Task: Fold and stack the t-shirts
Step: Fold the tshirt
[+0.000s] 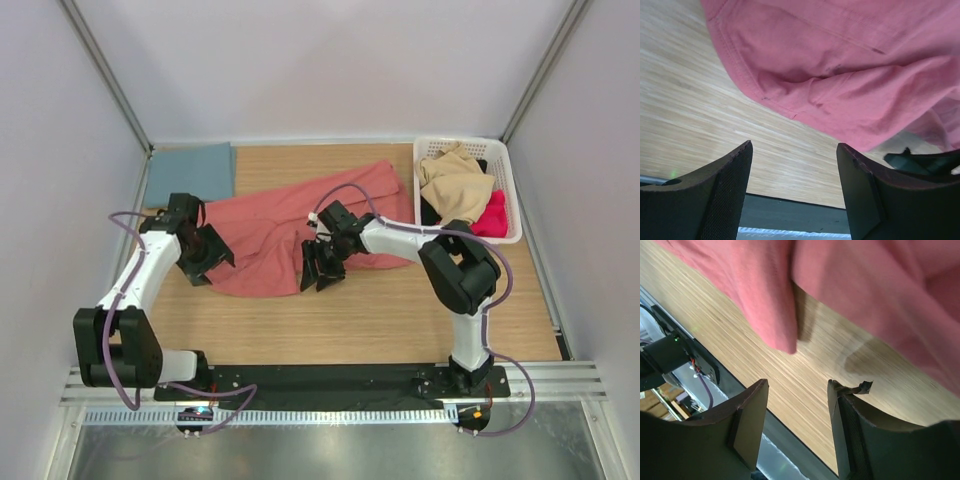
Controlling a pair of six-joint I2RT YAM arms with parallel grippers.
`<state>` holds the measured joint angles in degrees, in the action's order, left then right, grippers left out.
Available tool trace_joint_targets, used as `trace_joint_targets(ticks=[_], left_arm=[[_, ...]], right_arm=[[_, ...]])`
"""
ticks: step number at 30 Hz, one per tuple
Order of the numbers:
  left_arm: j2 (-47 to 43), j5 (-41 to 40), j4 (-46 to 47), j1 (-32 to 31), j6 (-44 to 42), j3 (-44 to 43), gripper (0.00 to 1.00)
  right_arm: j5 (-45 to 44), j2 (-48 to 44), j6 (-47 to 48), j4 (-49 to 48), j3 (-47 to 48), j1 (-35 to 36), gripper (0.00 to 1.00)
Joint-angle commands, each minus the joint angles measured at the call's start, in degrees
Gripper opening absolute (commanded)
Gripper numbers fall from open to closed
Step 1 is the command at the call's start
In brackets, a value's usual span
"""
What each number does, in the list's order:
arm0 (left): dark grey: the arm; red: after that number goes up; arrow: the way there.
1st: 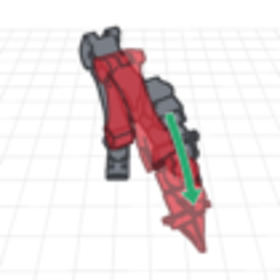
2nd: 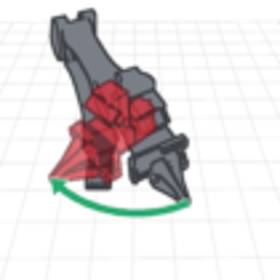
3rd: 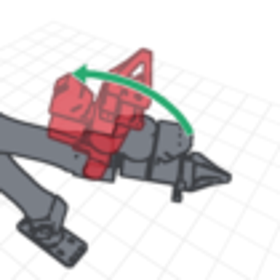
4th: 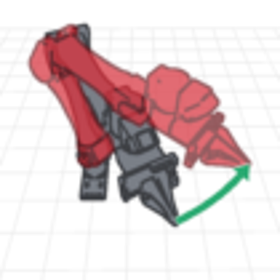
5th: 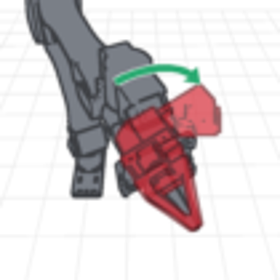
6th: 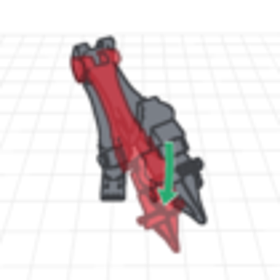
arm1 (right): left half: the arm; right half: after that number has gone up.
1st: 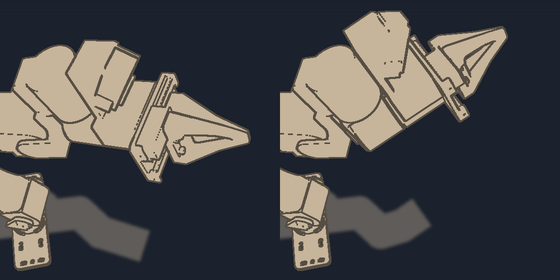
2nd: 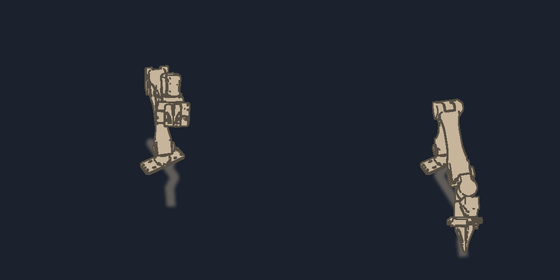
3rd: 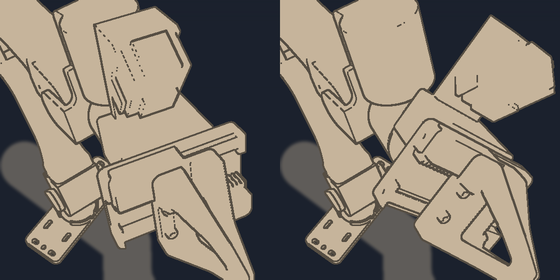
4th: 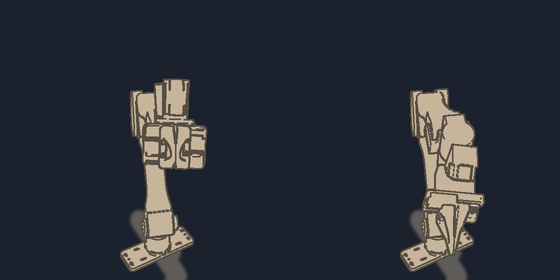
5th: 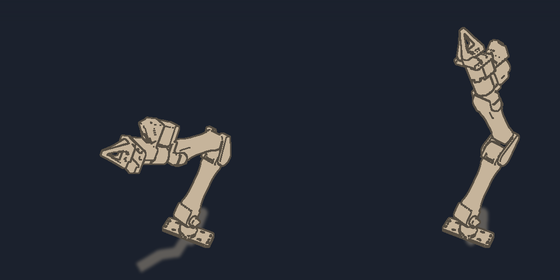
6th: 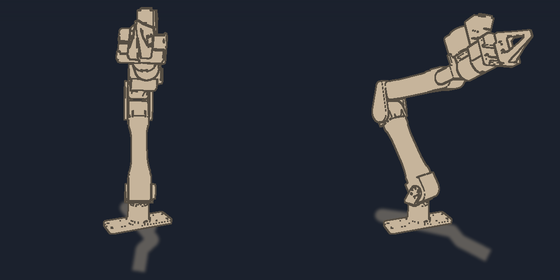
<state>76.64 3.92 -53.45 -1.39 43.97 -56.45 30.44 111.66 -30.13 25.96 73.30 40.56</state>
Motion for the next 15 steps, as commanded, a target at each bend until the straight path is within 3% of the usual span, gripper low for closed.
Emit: trace_joint_targets(ticks=[1,6,12,15], left_arm=[[-1.93,-0.67,-0.77,-0.28,-3.79,-4.55,0.7],[-4.3,-3.57,-3.06,-2.04,-7.14,-6.48,0.7],[-7.38,-5.24,-4.29,-2.48,-6.09,-5.61,0.71],[-7.3,-4.89,-4.73,-2.48,-4.95,-5.08,0.72]], right_arm=[[0.59,1.1,-2.65,-7.32,1.32,1.54,0.57],[3.39,6.29,-6.67,-9.68,4.74,3.21,0.51],[8.05,10.15,-15.37,-14.69,11.41,4.97,0.04],[10.34,11.3,-20.04,-17.77,15.36,5.76,0.02]])
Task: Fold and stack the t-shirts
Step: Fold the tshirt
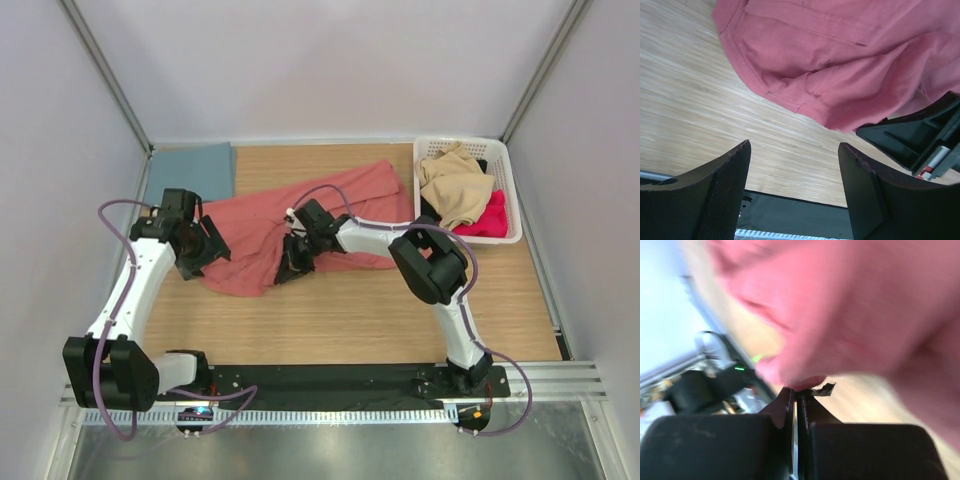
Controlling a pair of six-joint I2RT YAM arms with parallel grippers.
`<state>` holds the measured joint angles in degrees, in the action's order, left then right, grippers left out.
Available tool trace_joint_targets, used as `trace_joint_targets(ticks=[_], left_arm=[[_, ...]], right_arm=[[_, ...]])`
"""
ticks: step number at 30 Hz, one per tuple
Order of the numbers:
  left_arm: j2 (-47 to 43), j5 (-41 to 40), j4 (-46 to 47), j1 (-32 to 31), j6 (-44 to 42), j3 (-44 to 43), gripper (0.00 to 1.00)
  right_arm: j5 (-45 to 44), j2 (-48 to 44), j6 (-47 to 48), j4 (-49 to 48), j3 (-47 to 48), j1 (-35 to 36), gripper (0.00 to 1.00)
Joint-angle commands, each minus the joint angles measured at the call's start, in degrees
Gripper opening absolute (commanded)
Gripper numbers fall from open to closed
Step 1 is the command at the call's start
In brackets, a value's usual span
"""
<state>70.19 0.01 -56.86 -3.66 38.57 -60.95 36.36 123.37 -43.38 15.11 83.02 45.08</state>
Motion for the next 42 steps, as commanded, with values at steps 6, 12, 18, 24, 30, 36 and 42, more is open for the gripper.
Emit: trace_joint_targets(ticks=[6,12,18,24,30,36,42], left_arm=[[-1.03,-0.8,-0.71,-0.29,0.55,-0.31,0.74],[1.87,3.5,0.7,-4.15,-0.6,-1.28,0.71],[3.72,-6.95,-0.36,-16.37,0.63,-2.86,0.64],[12.24,-8.54,1.84,-20.77,0.28,-3.39,0.46],[19.01,-8.71,4.21,-20.77,-0.68,-5.06,0.35],[23.66,-8.97,6.06,-20.77,-2.0,-5.5,0.38],[26.92,-9.5,6.15,-20.86,-2.53,-5.85,0.38]], right_arm=[[3.72,1.86,-12.53,-10.47,15.12,0.36,0.47],[1.71,3.82,-3.58,1.56,20.88,-3.15,0.52],[-12.08,-7.78,10.38,20.46,15.24,-11.67,0.52],[-16.15,-18.05,15.69,25.93,5.59,-17.65,0.53],[-15.79,-24.4,15.51,23.91,-4.18,-19.06,0.53],[-15.53,-27.48,15.78,22.42,-8.93,-20.47,0.53],[-14.83,-27.83,16.22,22.33,-9.9,-21.52,0.53]])
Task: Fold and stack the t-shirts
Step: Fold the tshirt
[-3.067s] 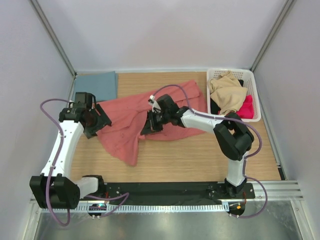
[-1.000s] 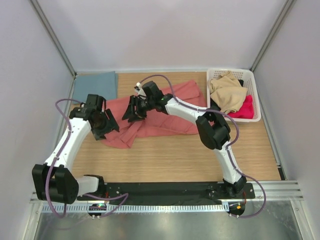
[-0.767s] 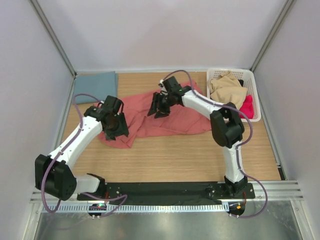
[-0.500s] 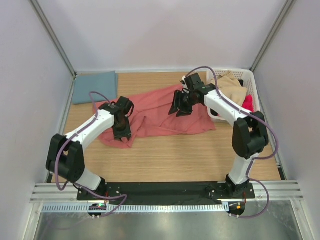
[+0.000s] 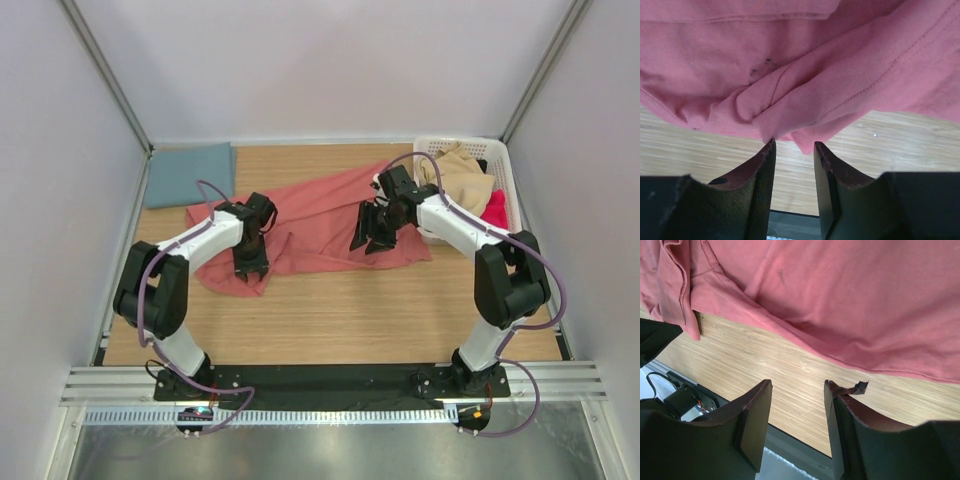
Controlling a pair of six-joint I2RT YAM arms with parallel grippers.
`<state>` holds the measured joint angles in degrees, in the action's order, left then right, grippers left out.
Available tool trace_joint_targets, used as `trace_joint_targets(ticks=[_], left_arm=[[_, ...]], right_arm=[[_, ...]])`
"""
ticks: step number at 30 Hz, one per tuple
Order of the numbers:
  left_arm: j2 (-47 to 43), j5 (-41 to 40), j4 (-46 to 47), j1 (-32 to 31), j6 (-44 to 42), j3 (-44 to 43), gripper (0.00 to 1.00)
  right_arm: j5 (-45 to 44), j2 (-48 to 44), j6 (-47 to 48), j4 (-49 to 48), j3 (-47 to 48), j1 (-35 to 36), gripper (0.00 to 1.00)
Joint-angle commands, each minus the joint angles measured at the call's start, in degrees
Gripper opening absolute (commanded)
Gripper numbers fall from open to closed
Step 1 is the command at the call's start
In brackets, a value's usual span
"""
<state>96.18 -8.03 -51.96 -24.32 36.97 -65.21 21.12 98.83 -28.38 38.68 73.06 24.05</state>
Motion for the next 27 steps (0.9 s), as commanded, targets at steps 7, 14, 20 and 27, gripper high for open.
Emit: trace_joint_targets(ticks=[7,14,20,27], left_arm=[[3.83,-3.13,0.55,-0.12,-1.46,-3.25,0.31],[6.38,-4.62,-0.33,-0.21,-2.08,-4.22,0.33],[7.53,-5.15,-0.07,-0.12,-2.52,-4.05,0.38],[8.32,-6.38,0.11,-0.12,-2.61,-3.26,0.23]], right_arm=[[0.85,-3.47,1.57,-1.59,-0.63,-1.29,0.53],[1.46,-3.11,1.93,-1.5,-0.81,-1.99,0.53],[1.55,-3.02,2.45,-1.41,-0.99,-2.34,0.53],[1.9,-3.02,2.63,-1.59,-1.43,-2.52,0.53]])
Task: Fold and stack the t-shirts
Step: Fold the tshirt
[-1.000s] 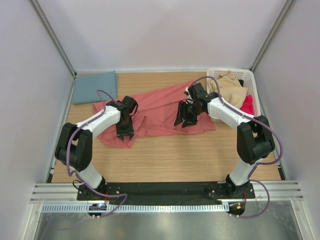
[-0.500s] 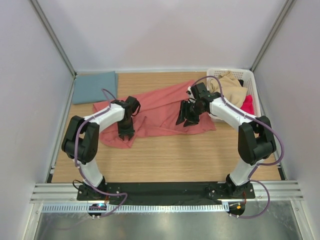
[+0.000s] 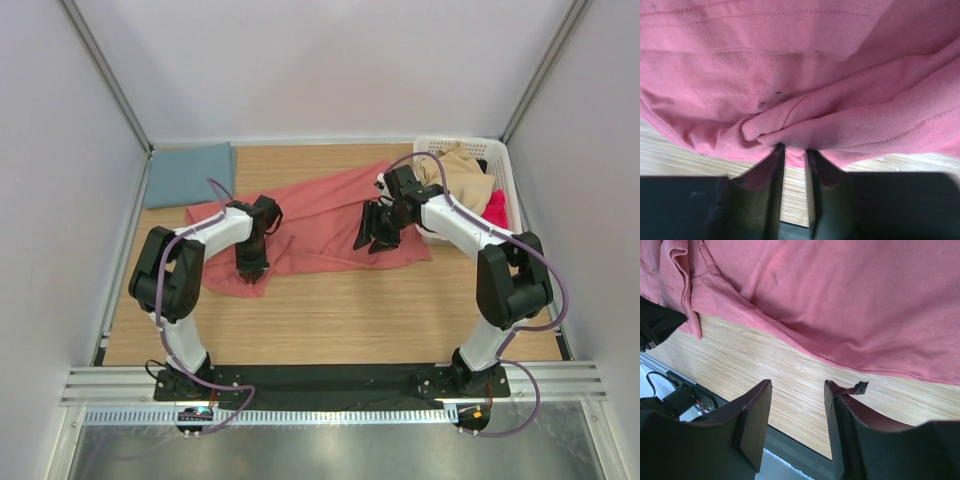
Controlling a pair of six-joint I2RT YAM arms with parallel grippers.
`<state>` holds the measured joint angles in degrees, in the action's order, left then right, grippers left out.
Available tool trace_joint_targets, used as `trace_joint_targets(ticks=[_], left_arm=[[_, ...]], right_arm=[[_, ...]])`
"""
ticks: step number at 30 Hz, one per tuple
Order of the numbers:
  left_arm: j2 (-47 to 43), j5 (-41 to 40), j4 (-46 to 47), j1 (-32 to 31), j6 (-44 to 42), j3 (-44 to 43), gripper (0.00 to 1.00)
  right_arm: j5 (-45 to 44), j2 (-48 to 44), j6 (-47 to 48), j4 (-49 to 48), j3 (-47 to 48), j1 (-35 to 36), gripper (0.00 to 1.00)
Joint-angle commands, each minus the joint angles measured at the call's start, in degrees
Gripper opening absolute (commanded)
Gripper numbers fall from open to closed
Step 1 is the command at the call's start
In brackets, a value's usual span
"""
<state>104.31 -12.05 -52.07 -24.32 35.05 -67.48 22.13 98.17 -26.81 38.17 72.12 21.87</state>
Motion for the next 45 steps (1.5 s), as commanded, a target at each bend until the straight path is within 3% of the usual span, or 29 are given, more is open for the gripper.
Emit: trace_joint_targets(ticks=[1,7,16,23,30,33,39,45], left_arm=[[-0.16,-2.88,0.13,-0.2,-0.42,-0.9,0.14],[-0.16,-4.3,-0.48,1.99,-0.07,1.82,0.0],[-8.15,-2.88,-0.56,10.16,-0.68,10.96,0.0],[-12.46,-3.42,-4.6,11.39,0.2,9.92,0.0],[-15.45,-1.4,-6.72,11.48,-0.42,7.72,0.0],[-16.24,0.8,-6.46,11.4,-0.33,7.37,0.0],[-18.26,3.35,-6.64,11.31,0.28,7.1,0.01],[-20.46,5.02,-7.16,11.13,0.2,7.01,0.02]], right_arm=[[0.9,-2.28,0.97,-1.0,-0.49,-0.25,0.53],[0.63,-2.55,1.41,-0.73,-0.31,-0.33,0.53],[-2.26,-2.9,3.51,2.42,1.53,-0.33,0.53],[-24.02,-2.71,8.44,12.27,3.21,-0.25,0.49],[-33.1,-8.6,6.6,10.53,-7.05,-0.25,0.44],[-38.45,-10.97,4.23,7.54,-10.58,-0.33,0.43],[-41.72,-20.72,-14.56,-6.58,-22.24,-0.33,0.43],[-48.06,-24.43,-23.11,-9.34,-27.11,-2.09,0.45]])
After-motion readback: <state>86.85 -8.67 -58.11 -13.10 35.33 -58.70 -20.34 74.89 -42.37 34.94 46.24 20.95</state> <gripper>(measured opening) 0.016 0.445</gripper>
